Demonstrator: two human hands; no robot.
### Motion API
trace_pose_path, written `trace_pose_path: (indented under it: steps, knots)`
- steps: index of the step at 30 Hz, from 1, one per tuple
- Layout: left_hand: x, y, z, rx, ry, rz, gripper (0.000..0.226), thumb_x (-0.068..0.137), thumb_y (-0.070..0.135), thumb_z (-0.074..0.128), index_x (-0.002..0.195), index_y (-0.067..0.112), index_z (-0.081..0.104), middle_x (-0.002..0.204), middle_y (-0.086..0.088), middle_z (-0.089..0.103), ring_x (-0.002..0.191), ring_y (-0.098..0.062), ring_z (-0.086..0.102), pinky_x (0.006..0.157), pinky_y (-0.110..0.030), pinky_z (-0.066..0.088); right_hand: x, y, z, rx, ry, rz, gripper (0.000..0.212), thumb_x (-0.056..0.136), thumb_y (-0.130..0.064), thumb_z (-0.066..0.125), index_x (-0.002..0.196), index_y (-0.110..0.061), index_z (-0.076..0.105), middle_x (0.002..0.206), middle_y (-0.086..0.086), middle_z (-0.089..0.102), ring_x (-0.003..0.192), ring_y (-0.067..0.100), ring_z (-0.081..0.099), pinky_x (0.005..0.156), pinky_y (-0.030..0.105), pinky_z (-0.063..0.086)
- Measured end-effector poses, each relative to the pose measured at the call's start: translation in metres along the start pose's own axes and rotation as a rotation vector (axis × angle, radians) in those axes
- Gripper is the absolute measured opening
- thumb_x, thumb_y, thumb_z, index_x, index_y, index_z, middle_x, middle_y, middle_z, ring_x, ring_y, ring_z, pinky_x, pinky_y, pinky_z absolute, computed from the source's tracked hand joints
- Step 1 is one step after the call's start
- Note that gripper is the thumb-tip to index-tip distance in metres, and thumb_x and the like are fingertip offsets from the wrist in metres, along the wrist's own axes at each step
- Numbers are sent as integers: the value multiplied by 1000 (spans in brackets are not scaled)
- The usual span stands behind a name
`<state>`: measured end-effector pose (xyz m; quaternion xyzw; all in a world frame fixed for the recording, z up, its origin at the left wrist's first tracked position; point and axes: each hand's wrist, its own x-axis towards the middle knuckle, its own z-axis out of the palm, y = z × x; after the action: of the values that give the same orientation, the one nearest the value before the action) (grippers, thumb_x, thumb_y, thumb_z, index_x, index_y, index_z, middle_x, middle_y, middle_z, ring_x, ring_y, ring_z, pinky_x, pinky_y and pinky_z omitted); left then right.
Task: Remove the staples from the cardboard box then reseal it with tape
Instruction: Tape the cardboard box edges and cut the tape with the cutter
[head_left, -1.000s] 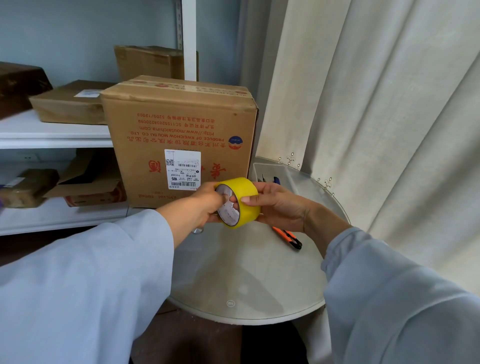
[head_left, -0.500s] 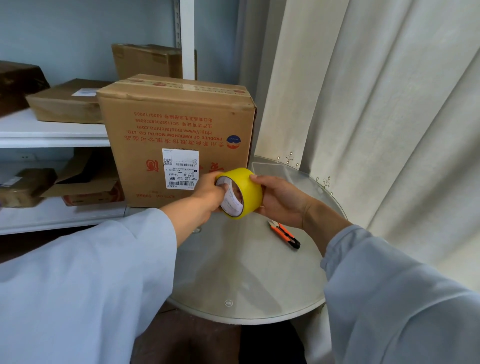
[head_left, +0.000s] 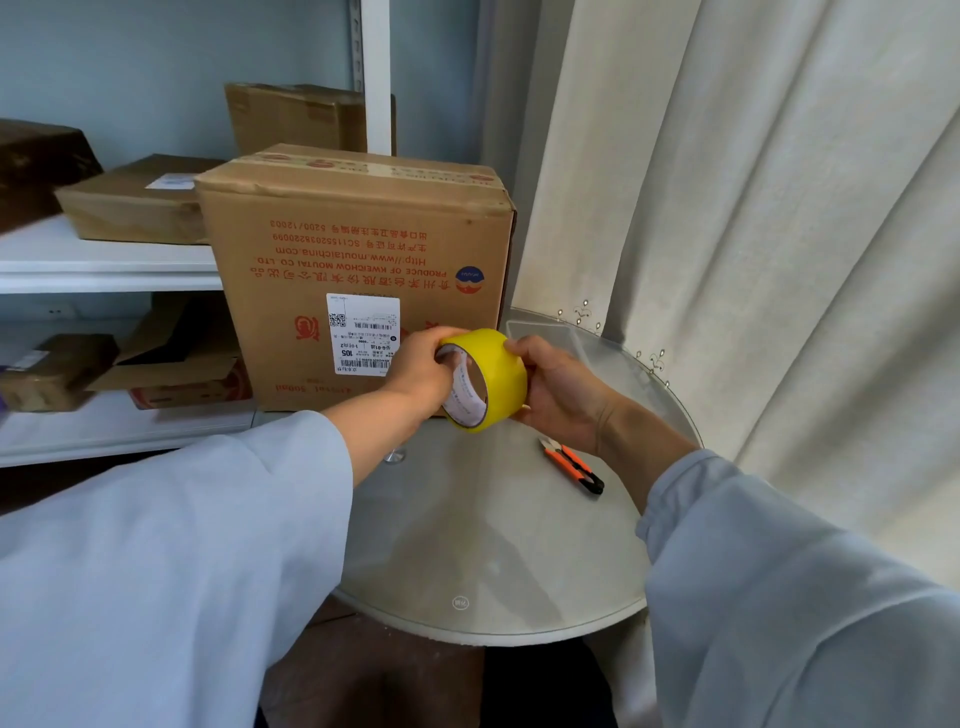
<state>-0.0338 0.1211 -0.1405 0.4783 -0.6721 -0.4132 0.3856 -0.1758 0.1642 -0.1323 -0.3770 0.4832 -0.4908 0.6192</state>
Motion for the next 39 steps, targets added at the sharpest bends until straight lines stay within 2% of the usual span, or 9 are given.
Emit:
trace_pose_path:
  steps: [9,14,18,23,27,31,34,37,39]
  knots:
    - [6,5,-3,1,44,-53,25,96,2,47,113,8,64,104,-12,63,98,-25,55,89,-40,48,-8,-9,1,42,-97,-83,28,95,1,34,102,-8,60,89,7,62,64,9,65,51,18,50]
    - [4,4,-3,-80,18,-148,19,96,1,46,100,11,63,95,-10,62,94,-23,55,87,-37,48,-9,-5,3,62,-139,-88,31,94,2,35,114,-1,58,107,15,63,88,21,63,71,29,58]
    - [0,4,-1,-214,-14,-254,27,97,0,45,122,6,56,106,-12,62,72,-16,58,76,-35,51,-7,-3,6,88,-114,-80,32,94,2,35,122,1,53,119,20,57,99,27,59,79,35,57]
    - [-4,5,-4,-411,-48,-465,36,97,2,47,132,10,47,122,-14,57,97,-32,61,64,-34,54,-7,-4,12,112,-100,-172,29,93,6,37,102,-6,62,94,11,64,76,17,63,56,23,53]
    - [-7,3,-2,-470,-157,-523,33,99,4,44,132,8,45,119,-21,62,65,-26,67,40,-23,52,-6,-5,20,32,51,-165,10,95,-14,52,94,-9,61,90,11,64,69,18,62,56,24,52]
    - [-7,2,3,-476,-167,-529,31,99,2,40,128,11,46,117,-21,63,46,-18,66,35,-16,46,2,-1,27,-25,117,-185,24,93,-25,58,105,-5,62,100,18,65,79,26,62,68,34,51]
    - [-8,4,1,-489,-178,-568,26,99,4,36,119,12,52,95,-15,70,41,-13,64,31,-10,35,-1,0,25,-28,-76,-216,19,87,-22,60,96,-7,66,91,12,70,76,22,65,69,35,54]
    - [-15,10,-5,-488,-196,-605,25,100,10,36,82,13,54,50,-4,64,31,-6,53,28,-7,26,-6,0,23,-39,-243,-219,21,80,-7,60,101,-9,65,91,5,70,76,18,65,61,29,53]
    - [-18,11,-8,-509,-222,-634,31,101,10,32,77,16,50,45,-4,61,27,-3,46,27,-7,22,-7,1,22,-68,-249,-212,24,83,-1,58,104,-10,64,92,4,71,76,17,66,59,28,53]
